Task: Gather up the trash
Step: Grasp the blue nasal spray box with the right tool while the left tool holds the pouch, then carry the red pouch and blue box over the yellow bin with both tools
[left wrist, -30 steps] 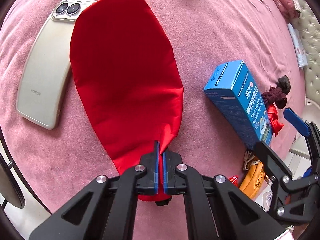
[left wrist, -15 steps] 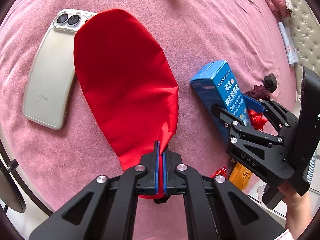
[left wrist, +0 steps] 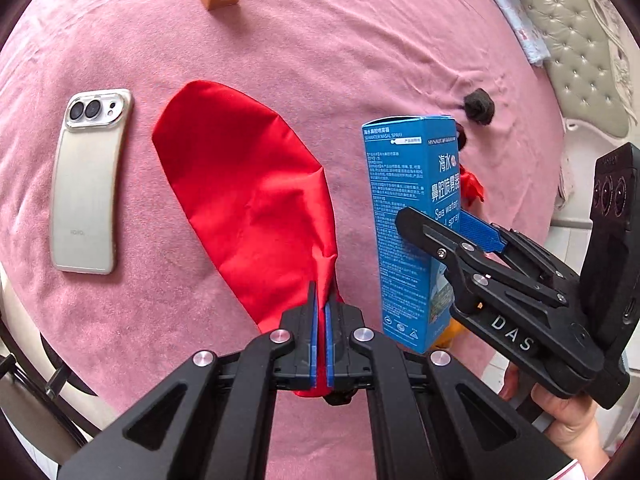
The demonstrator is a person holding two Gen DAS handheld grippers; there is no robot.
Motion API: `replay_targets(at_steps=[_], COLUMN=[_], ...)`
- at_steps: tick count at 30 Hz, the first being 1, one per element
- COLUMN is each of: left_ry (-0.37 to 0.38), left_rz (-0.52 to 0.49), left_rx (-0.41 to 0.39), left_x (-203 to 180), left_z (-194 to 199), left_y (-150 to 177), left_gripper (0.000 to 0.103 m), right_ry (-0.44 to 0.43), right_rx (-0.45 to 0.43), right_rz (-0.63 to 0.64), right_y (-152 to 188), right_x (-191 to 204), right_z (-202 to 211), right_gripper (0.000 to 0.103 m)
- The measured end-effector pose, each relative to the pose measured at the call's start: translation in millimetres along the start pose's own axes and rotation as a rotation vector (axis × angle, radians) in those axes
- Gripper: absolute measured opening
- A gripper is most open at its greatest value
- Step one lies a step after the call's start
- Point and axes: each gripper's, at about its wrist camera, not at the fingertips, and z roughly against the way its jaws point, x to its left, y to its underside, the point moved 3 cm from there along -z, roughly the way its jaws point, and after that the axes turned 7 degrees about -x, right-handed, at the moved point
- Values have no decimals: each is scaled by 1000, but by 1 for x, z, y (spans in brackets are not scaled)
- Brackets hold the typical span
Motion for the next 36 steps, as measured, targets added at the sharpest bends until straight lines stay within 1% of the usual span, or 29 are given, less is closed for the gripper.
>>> replay_targets(at_steps=[4, 6, 11, 15, 19, 25, 31, 36], left_ry=[45, 55, 58, 50, 60, 83, 78, 100], left_rz=[-87, -164, -328, -489, -601, -748, -874, -981], left_rx=[35, 52, 97, 106, 112, 124, 160, 190], left_x=[-23, -39, -71, -100, -132, -177, -219, -256], left_z=[11, 14, 16, 18, 20, 23, 12, -1], left_y=[11, 17, 31, 49, 72, 121, 189, 251], left_gripper=[2, 2, 2, 2, 2, 2, 2, 2], right_ry=[22, 35, 76, 112, 138, 174, 210, 259], right_rx=[-43, -62, -124, -185, -238, -324, -361, -389], right_rz=[-117, -172, -342, -493, -618, -748, -834, -920], right_y=[17, 27, 56, 85, 120, 185, 260, 326], right_x=[-12, -17, -36, -58, -80, -110, -142, -170], right_z=[33, 47, 80, 109, 136, 180, 214, 241], right_gripper=[48, 48, 48, 48, 48, 48, 49, 48])
